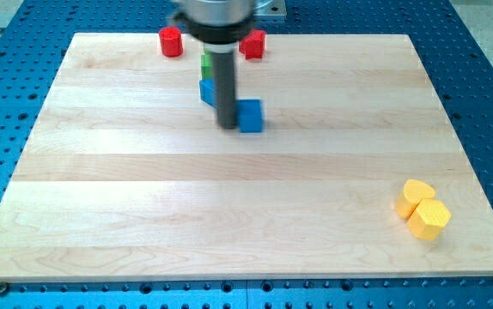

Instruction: Place the cube at the top left of the heart

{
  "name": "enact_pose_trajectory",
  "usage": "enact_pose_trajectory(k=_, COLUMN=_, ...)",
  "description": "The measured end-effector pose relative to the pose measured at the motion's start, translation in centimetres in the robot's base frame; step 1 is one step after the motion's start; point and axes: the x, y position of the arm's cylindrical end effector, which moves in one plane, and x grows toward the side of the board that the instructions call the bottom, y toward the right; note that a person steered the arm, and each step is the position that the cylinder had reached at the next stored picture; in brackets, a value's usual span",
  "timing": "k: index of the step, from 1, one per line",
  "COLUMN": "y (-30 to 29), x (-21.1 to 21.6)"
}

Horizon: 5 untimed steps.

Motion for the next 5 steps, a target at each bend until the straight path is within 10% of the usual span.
enact_pose_trajectory(k=2, y=3.8, x=-3.0)
enact_pose_trajectory(k=5, y=6.6, x=4.0)
